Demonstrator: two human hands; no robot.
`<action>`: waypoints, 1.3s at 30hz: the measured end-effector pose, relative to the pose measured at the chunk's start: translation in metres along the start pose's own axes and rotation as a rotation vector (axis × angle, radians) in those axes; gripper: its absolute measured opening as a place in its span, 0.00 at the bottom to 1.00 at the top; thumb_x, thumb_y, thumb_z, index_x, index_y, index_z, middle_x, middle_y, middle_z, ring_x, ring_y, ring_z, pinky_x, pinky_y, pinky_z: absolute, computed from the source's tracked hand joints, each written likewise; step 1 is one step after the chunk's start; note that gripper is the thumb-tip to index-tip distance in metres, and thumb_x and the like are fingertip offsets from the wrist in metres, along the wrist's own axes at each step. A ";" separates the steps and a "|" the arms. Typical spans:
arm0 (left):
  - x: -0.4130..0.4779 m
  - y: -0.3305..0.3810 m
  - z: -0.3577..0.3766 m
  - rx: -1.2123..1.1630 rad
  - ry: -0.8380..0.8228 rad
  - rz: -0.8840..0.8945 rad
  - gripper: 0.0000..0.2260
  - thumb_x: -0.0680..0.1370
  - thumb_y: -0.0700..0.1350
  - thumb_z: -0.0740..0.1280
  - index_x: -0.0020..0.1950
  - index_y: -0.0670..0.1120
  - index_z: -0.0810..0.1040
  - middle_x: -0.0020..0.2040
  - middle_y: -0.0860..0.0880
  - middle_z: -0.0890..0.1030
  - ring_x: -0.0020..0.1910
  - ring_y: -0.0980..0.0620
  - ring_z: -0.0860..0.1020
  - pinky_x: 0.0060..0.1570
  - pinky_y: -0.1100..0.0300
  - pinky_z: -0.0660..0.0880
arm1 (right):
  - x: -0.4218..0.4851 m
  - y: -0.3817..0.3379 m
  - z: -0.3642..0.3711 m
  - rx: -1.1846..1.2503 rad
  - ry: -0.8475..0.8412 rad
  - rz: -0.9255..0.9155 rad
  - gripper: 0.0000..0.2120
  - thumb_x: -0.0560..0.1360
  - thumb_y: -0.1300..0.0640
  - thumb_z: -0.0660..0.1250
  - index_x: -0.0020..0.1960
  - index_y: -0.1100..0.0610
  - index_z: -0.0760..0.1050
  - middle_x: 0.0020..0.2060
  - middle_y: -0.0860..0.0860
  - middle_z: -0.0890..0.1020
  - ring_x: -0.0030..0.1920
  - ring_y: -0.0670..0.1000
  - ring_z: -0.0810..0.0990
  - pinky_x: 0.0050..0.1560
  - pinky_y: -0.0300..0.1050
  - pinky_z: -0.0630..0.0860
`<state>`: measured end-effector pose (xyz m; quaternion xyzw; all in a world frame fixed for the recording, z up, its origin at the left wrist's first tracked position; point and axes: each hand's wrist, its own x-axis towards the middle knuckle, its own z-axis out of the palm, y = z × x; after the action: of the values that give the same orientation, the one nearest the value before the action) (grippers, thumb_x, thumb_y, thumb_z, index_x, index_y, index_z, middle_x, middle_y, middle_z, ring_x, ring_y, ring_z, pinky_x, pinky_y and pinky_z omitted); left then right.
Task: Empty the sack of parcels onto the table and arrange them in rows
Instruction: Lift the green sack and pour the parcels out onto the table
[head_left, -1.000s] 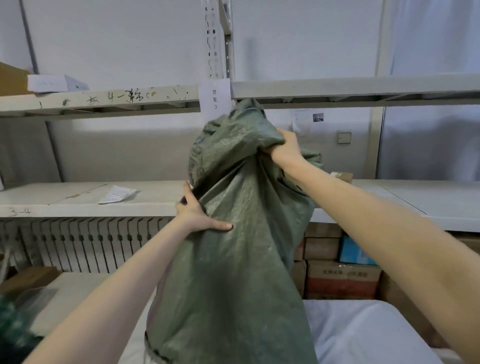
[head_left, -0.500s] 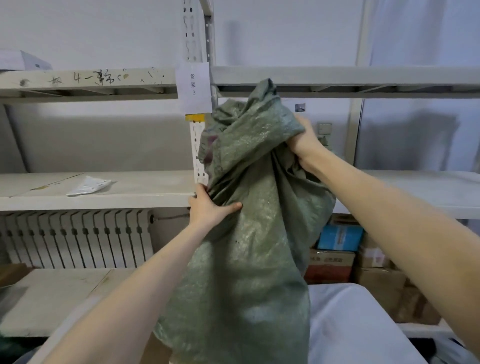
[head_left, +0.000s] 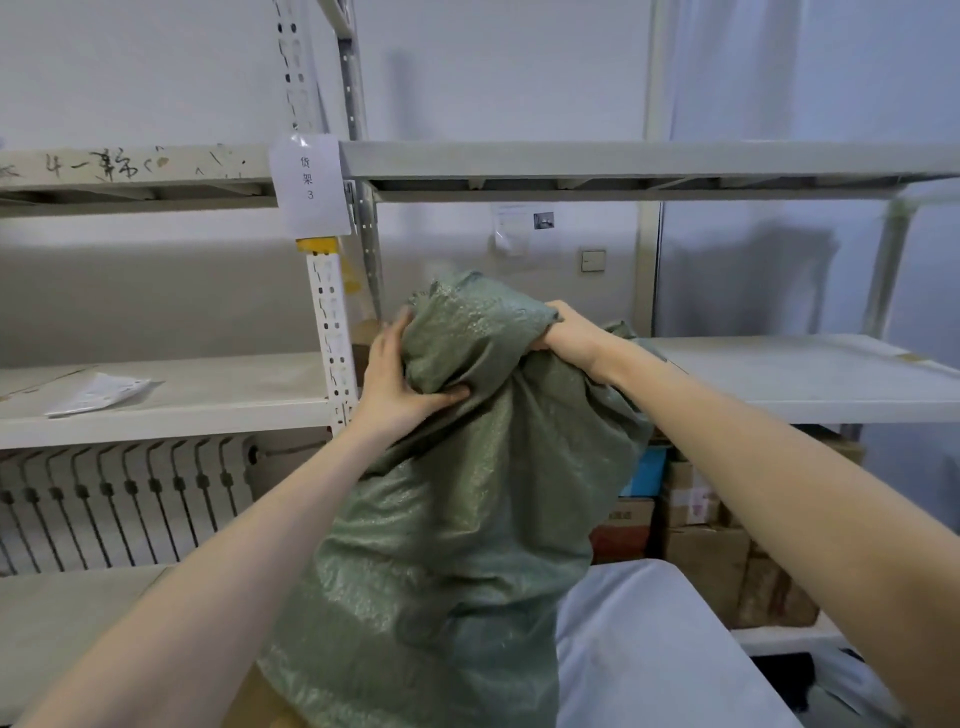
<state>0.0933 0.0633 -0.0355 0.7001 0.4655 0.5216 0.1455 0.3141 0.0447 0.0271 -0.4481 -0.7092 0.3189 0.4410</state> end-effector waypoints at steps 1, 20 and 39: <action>-0.002 0.006 0.002 -0.055 -0.013 0.010 0.40 0.63 0.54 0.80 0.71 0.51 0.66 0.70 0.48 0.68 0.69 0.49 0.68 0.70 0.48 0.65 | 0.000 0.002 -0.003 0.008 0.007 0.028 0.14 0.72 0.70 0.66 0.58 0.69 0.76 0.47 0.59 0.81 0.47 0.56 0.80 0.45 0.45 0.78; 0.049 0.044 0.044 -0.415 0.015 -0.622 0.37 0.62 0.53 0.74 0.68 0.41 0.71 0.61 0.42 0.79 0.56 0.40 0.78 0.60 0.45 0.73 | -0.013 0.069 -0.017 -1.280 0.215 -0.315 0.55 0.65 0.23 0.58 0.78 0.48 0.36 0.78 0.54 0.42 0.77 0.61 0.46 0.70 0.74 0.48; -0.035 -0.029 0.008 0.516 -0.290 -0.497 0.73 0.51 0.59 0.83 0.74 0.55 0.27 0.77 0.35 0.44 0.77 0.37 0.48 0.72 0.36 0.54 | 0.008 0.054 0.004 -0.911 0.315 -0.139 0.15 0.73 0.40 0.66 0.54 0.46 0.78 0.48 0.50 0.83 0.50 0.56 0.80 0.41 0.46 0.72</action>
<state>0.0854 0.0527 -0.0793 0.6460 0.7115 0.2317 0.1510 0.3279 0.0729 -0.0180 -0.5899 -0.7297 -0.1259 0.3221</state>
